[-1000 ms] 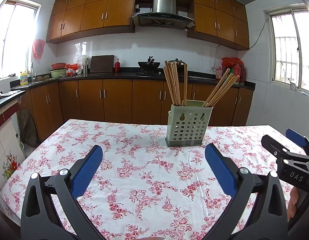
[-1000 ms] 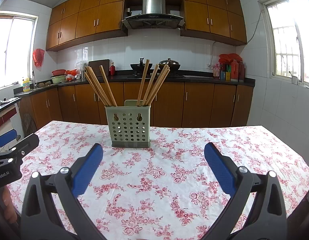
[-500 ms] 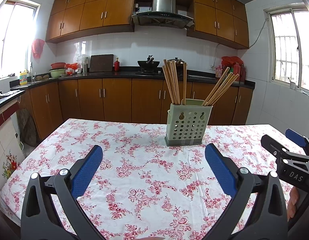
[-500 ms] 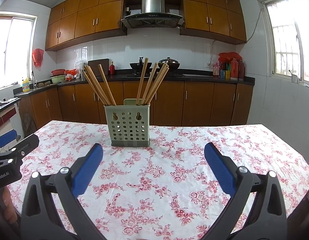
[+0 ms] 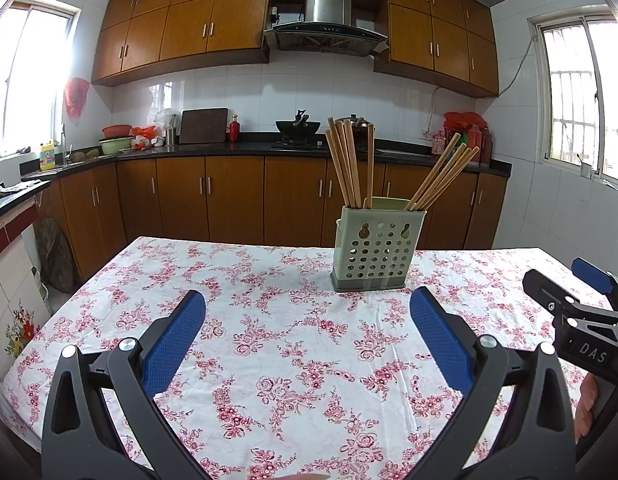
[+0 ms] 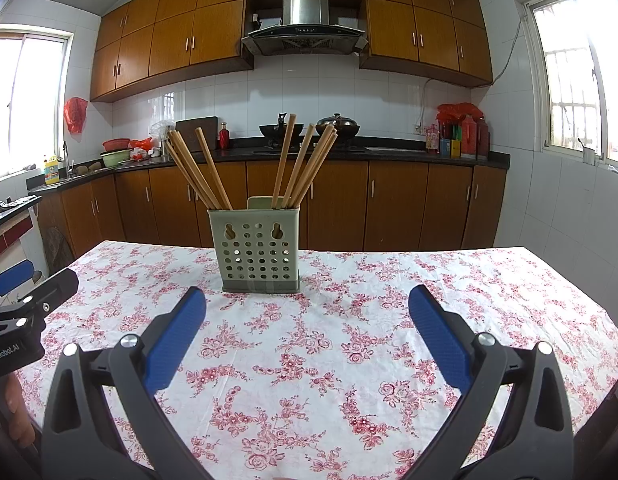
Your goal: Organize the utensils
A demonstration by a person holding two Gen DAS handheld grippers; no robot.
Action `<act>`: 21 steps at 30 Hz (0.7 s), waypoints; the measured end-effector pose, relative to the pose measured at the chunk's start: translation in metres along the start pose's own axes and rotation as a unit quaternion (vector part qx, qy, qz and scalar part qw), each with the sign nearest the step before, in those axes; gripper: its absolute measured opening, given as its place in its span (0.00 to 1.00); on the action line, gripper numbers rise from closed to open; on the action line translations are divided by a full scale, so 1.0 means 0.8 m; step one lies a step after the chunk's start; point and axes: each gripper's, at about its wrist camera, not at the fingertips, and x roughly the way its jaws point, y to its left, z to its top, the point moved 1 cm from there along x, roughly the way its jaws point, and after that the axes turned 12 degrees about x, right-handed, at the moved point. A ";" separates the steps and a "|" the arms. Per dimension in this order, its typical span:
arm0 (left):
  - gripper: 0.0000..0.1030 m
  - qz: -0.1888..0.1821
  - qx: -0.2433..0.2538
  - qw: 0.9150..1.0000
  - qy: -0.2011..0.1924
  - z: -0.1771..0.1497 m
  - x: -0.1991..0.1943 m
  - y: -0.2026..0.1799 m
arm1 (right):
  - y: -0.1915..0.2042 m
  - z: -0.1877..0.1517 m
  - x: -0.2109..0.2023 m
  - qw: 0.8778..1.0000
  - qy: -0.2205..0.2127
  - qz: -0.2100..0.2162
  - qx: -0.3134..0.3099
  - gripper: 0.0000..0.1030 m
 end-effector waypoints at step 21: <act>0.98 0.001 0.000 1.000 0.003 -0.005 0.002 0.001 | 0.000 0.000 0.001 1.000 0.001 -0.001 0.001 0.96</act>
